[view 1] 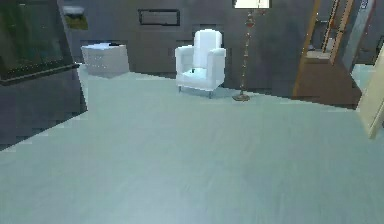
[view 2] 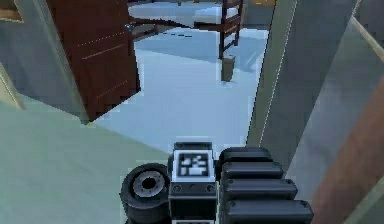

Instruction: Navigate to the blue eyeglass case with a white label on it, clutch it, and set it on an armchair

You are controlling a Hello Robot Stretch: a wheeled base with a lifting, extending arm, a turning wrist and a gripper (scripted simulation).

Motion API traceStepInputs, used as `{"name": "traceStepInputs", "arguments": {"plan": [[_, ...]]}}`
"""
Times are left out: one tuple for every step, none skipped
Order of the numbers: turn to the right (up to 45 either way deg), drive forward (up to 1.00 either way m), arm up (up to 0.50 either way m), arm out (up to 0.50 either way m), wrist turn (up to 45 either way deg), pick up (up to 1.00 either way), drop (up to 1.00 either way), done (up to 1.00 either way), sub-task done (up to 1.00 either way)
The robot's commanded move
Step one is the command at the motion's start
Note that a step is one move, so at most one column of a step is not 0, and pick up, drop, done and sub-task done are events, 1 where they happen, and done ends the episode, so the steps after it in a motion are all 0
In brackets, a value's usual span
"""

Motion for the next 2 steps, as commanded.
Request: {"name": "traceStepInputs", "arguments": {"plan": [[0.0, 1.0, 0.0, 0.0, 0.0, 0.0, 0.0, 0.0, 0.0], [-3.0, 0.0, 0.0, 0.0, 0.0, 0.0, 0.0, 0.0, 0.0]]}}
